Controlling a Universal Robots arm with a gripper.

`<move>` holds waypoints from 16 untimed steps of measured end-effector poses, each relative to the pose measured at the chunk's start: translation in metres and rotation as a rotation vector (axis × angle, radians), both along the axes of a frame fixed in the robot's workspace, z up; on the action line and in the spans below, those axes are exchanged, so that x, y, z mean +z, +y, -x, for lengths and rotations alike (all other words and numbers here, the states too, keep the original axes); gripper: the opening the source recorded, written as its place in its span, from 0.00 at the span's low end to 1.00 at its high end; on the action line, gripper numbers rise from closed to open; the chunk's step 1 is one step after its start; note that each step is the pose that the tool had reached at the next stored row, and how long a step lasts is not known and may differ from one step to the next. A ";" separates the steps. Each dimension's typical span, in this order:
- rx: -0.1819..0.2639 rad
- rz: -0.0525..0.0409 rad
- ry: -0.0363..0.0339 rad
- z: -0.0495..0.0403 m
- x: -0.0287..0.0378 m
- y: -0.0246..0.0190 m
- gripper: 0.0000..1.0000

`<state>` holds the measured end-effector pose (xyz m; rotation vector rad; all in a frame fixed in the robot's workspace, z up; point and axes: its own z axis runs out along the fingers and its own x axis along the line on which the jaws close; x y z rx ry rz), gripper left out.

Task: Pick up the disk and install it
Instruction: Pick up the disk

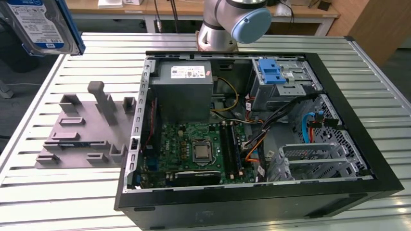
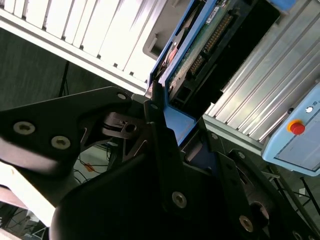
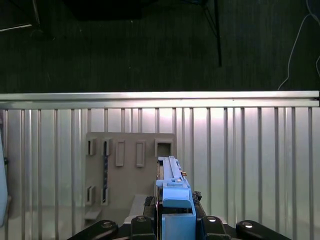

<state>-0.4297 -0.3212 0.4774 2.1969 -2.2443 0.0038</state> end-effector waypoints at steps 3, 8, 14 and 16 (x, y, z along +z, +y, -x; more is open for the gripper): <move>0.000 0.0000 -0.0001 0.0000 0.0058 0.0000 0.36; 0.000 -0.0002 0.0002 -0.0001 0.0088 -0.0006 0.36; 0.000 -0.0002 0.0001 0.0000 0.0088 -0.0069 0.36; 0.000 -0.0002 0.0000 0.0000 0.0088 -0.0100 0.36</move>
